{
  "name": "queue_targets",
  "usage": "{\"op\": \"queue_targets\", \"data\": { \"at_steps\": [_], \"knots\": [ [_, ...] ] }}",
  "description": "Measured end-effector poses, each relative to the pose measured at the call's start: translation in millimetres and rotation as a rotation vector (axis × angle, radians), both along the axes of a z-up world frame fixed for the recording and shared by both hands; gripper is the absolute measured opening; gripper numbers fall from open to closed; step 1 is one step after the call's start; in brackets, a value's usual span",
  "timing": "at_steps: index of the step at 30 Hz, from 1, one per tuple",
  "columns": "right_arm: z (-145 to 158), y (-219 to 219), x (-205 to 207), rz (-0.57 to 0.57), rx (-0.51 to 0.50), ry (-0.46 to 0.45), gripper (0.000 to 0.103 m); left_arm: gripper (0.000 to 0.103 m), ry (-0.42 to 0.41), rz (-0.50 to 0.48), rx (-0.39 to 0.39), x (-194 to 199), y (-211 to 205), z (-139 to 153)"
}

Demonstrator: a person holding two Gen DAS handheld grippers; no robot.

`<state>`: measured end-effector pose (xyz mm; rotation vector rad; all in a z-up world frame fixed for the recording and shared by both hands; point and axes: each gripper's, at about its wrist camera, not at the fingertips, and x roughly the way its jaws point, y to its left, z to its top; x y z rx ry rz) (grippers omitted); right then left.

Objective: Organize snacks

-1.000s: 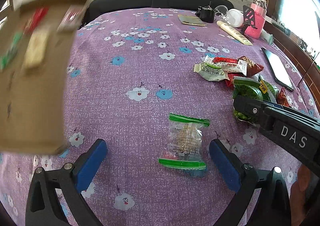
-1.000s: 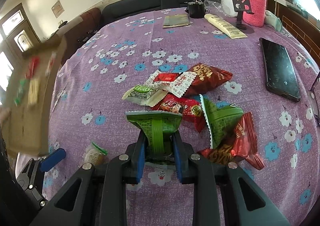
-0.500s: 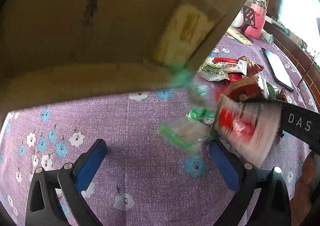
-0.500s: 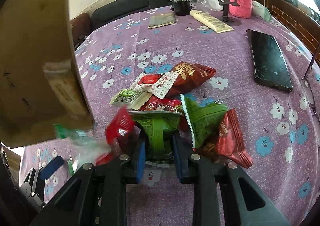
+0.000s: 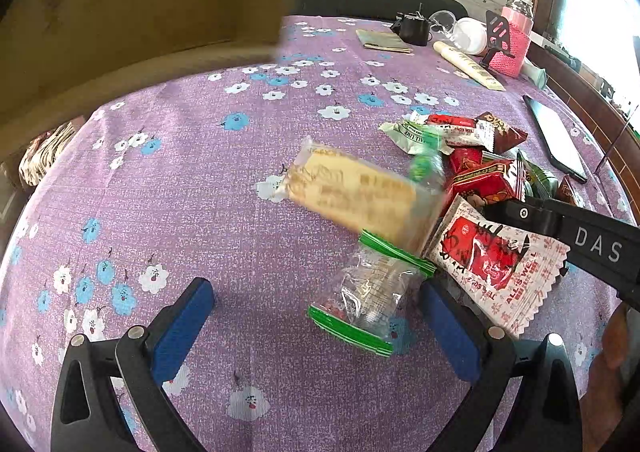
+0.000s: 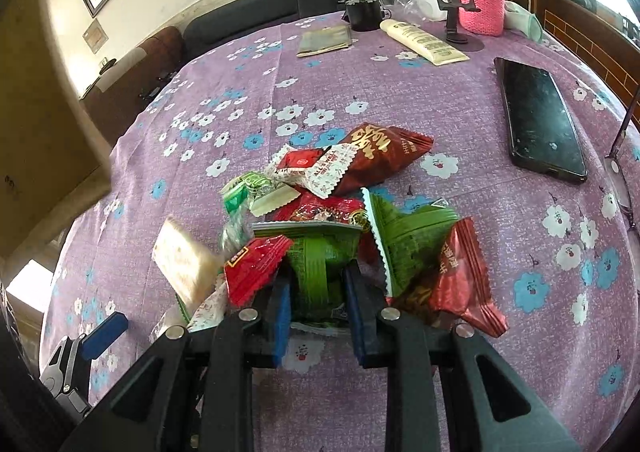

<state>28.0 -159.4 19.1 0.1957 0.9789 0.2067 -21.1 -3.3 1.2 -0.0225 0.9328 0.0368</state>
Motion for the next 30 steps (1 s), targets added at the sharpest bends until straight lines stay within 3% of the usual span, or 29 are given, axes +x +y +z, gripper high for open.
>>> {"op": "queue_targets", "data": {
  "at_steps": [30],
  "knots": [
    [-1.7, 3.0, -0.4, 0.012, -0.023, -0.01, 0.023, 0.103, -0.001, -0.011, 0.001, 0.8, -1.1, -0.1]
  ]
}}
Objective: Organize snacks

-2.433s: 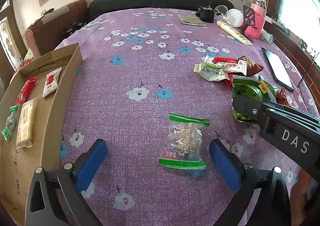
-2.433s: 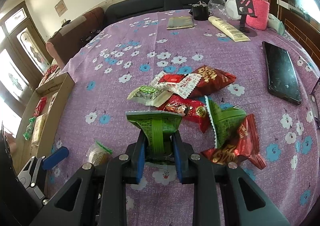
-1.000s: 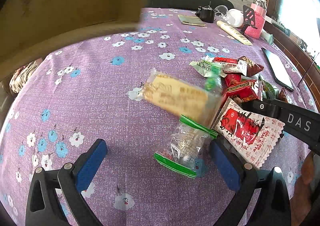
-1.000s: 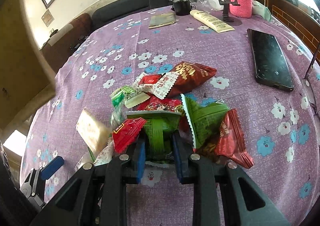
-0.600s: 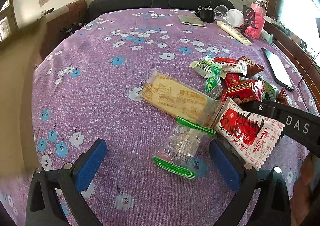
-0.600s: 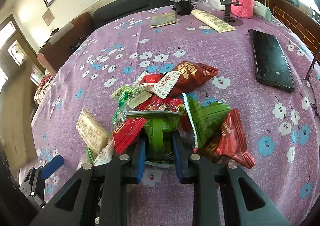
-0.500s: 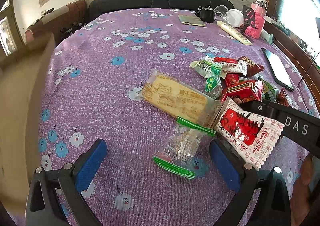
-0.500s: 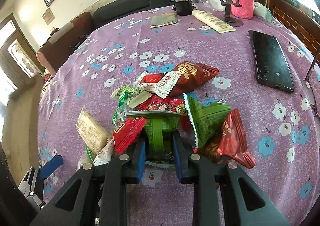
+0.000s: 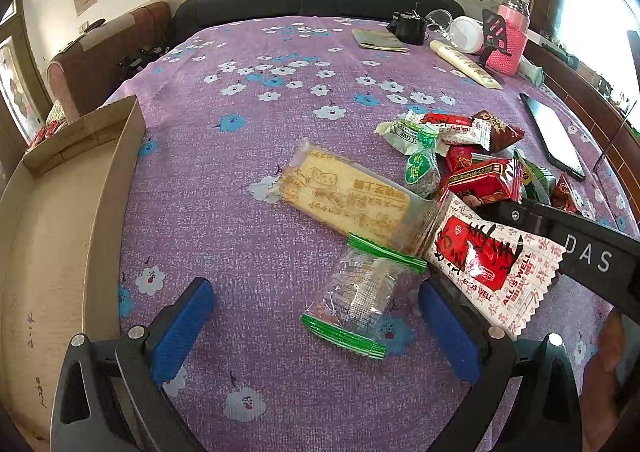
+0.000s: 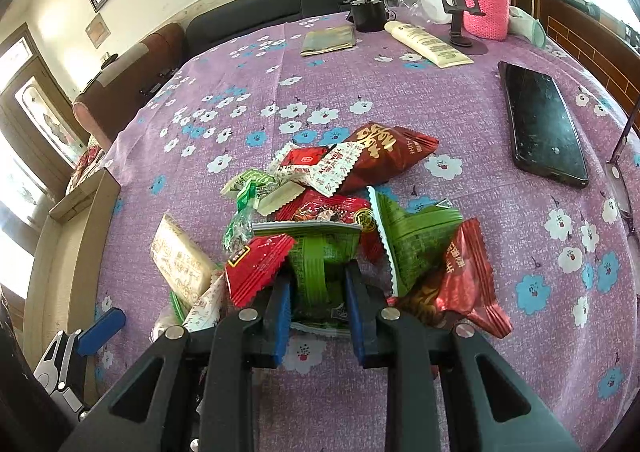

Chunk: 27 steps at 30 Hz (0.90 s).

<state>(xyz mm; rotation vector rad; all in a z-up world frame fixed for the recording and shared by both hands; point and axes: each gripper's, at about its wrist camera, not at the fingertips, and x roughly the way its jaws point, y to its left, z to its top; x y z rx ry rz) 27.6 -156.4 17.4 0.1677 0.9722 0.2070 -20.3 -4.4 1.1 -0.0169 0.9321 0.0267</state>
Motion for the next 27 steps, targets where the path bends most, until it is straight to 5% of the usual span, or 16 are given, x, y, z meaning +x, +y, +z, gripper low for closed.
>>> {"op": "queue_targets", "data": {
  "at_steps": [15, 19, 22, 27],
  "knots": [
    [0.3, -0.6, 0.0, 0.001, -0.002, -0.002, 0.023, 0.103, 0.002, 0.0, 0.002, -0.1, -0.4, 0.1],
    [0.6, -0.7, -0.1, 0.0, 0.0, 0.0, 0.023, 0.103, 0.036, -0.083, -0.018, -5.0, 5.7, 3.7],
    [1.8, -2.8, 0.5, 0.0, 0.01, 0.008, 0.023, 0.094, 0.042, -0.109, -0.073, -8.4, 9.8, 8.9],
    [3.6, -2.7, 0.2, 0.008, 0.017, 0.008, 0.023, 0.075, 0.021, -0.143, -0.039, -11.8, 2.6, 9.8]
  ]
}}
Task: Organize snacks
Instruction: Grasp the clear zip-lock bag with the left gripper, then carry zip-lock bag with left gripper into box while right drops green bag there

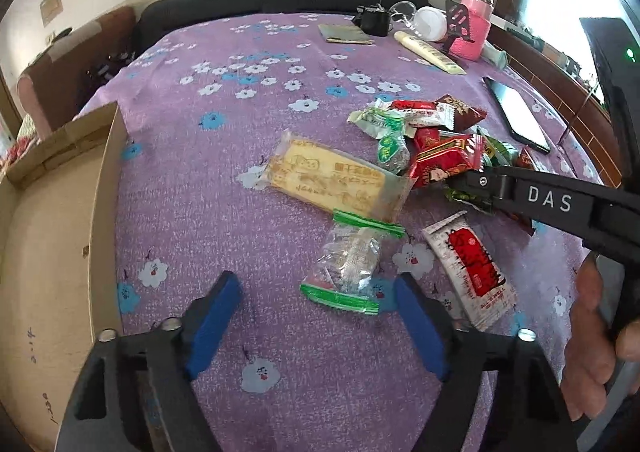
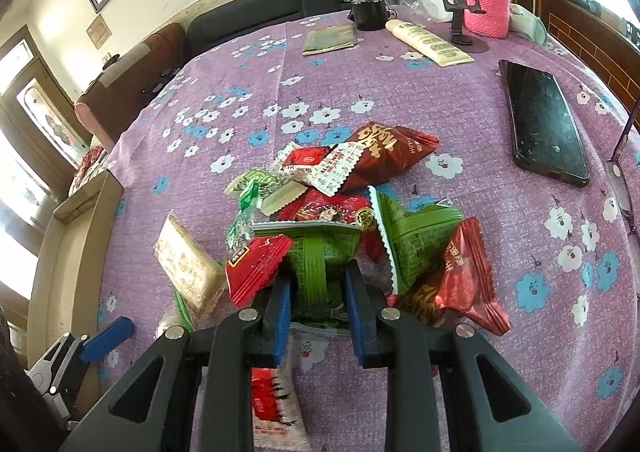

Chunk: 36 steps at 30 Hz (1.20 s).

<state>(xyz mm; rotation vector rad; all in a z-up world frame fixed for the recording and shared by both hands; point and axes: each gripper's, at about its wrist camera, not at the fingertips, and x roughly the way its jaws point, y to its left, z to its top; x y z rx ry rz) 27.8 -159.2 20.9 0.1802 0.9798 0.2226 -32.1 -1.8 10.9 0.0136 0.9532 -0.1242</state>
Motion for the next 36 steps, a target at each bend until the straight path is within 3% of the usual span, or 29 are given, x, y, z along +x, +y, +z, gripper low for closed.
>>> {"op": "queue_targets", "data": {
  "at_steps": [1, 6, 7, 8, 23, 36],
  "knots": [
    [-0.3, 0.1, -0.4, -0.001, 0.001, 0.001, 0.023, 0.066, -0.004, -0.011, -0.002, 0.6, -2.1, 0.9],
    [0.1, 0.8, -1.0, 0.0, 0.001, 0.001, 0.023, 0.05, -0.022, -0.036, 0.039, 7.1, -12.6, 0.8],
    [0.4, 0.9, -1.2, 0.001, 0.001, 0.0, 0.023, 0.04, -0.028, -0.045, 0.035, 7.7, -13.9, 1.3],
    [0.8, 1.1, -1.5, 0.003, 0.0, -0.002, 0.023, 0.035, -0.034, -0.047, 0.037, 8.2, -14.9, 1.6],
    [19.3, 2.5, -14.3, -0.006, 0.011, -0.082, 0.023, 0.03, -0.061, -0.054, -0.034, -6.3, -12.2, 9.9],
    [40.7, 2.4, -28.6, 0.04, 0.116, -0.188, 0.023, 0.03, -0.121, -0.038, -0.093, -18.5, 3.6, 34.8]
  ]
}}
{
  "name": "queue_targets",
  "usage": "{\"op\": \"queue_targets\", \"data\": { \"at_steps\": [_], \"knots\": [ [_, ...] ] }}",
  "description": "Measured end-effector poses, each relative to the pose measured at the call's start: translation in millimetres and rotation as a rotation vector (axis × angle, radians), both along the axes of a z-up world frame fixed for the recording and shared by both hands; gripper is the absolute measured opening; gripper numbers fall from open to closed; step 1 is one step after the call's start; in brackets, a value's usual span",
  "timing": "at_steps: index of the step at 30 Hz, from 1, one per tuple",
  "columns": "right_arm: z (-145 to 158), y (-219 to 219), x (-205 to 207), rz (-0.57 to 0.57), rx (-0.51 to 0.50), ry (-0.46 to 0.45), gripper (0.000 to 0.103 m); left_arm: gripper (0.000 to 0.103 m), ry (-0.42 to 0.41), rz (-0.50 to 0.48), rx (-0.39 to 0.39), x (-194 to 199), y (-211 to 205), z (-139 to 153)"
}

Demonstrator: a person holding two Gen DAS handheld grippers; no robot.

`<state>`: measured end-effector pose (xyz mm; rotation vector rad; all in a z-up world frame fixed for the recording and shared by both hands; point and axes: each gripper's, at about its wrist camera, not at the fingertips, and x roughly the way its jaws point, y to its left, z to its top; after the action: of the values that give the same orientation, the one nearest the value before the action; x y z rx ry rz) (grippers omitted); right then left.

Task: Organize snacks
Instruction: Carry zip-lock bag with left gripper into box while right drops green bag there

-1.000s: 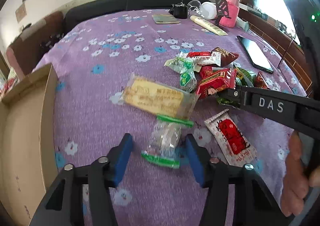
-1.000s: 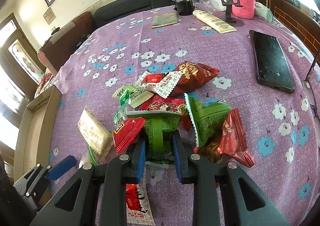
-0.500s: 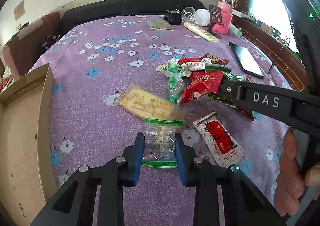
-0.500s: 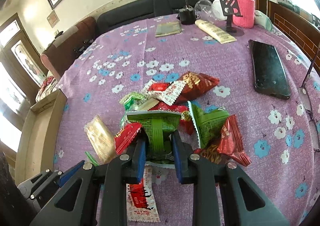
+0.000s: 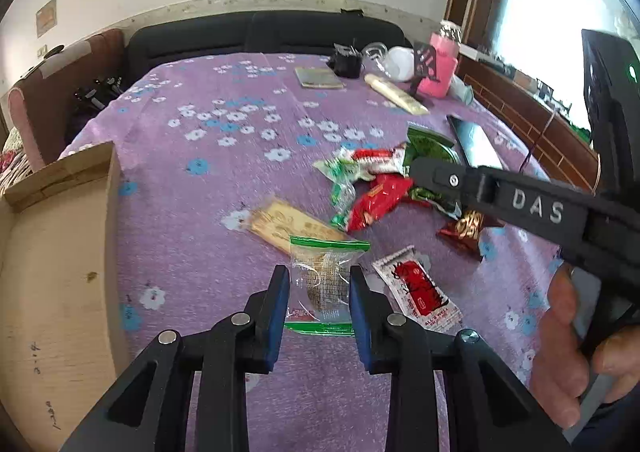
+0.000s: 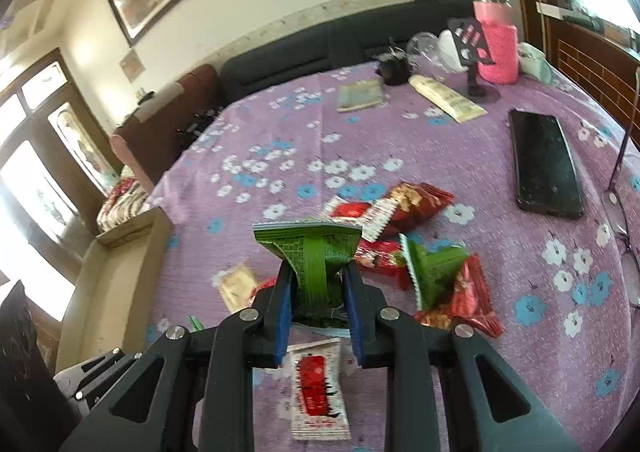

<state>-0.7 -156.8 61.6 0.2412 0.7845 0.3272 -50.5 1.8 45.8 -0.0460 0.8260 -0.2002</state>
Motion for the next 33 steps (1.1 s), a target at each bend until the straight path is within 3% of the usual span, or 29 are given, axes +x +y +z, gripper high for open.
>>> {"op": "queue_targets", "data": {
  "at_steps": [17, 27, 33],
  "knots": [
    [9.0, 54.5, -36.3, 0.314, 0.006, -0.109, 0.023, 0.03, -0.055, 0.139, -0.049, -18.7, 65.5, 18.1],
    [5.8, 83.8, -50.4, 0.444, 0.037, -0.042, 0.023, 0.031, -0.07, 0.295, -0.079, -37.3, 139.2, 19.1],
    [12.6, 127.4, -75.0, 0.59, 0.056, 0.021, 0.023, 0.031, -0.06, 0.409, -0.082, -48.6, 185.2, 13.4]
  ]
}}
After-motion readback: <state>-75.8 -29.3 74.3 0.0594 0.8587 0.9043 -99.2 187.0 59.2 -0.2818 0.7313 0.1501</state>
